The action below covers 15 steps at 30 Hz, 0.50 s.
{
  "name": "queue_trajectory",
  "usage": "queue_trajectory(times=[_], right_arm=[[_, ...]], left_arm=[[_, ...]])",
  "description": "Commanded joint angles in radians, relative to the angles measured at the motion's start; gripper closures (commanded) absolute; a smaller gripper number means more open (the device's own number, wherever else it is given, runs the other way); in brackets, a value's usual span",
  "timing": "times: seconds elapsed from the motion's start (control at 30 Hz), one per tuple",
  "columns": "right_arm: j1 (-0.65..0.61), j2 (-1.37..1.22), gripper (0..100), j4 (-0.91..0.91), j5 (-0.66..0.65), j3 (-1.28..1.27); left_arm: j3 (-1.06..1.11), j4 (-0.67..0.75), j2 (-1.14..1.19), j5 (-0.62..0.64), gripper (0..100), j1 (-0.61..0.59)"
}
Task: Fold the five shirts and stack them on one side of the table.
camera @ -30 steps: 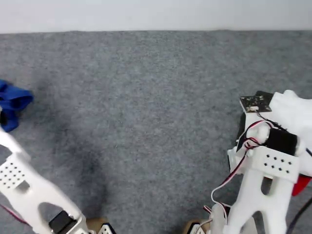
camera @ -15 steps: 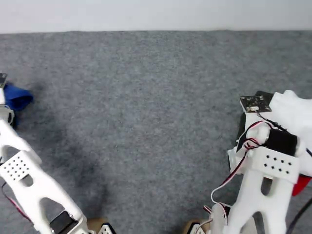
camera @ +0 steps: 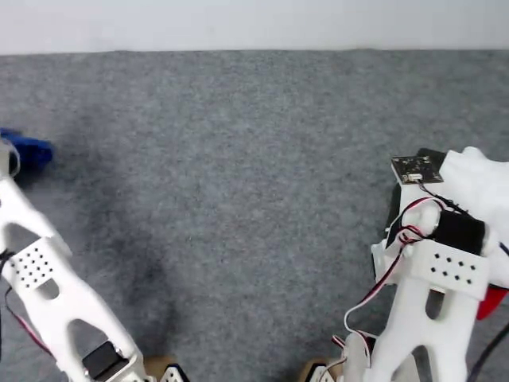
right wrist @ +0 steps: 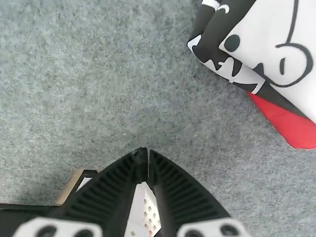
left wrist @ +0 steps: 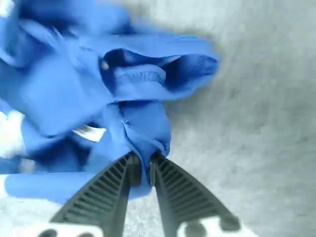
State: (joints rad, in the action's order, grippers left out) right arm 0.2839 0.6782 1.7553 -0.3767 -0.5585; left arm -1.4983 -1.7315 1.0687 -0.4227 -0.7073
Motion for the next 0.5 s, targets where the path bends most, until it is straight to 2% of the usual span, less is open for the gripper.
queue_trajectory(times=[0.0,0.17,0.3,0.47], right_arm=[[-0.007,0.03,99.0,0.041,0.008,0.005],[-0.007,0.03,99.0,0.041,0.008,0.005],[-0.007,0.03,99.0,0.041,0.008,0.005],[-0.007,0.03,99.0,0.038,0.008,-0.014]], left_arm=[[0.084,-0.026,-0.276,0.021,100,0.1],[0.22,-0.023,-0.525,0.127,100,0.299],[0.249,-0.02,-0.644,0.213,100,0.537],[0.249,-0.006,-0.707,0.259,100,0.85]])
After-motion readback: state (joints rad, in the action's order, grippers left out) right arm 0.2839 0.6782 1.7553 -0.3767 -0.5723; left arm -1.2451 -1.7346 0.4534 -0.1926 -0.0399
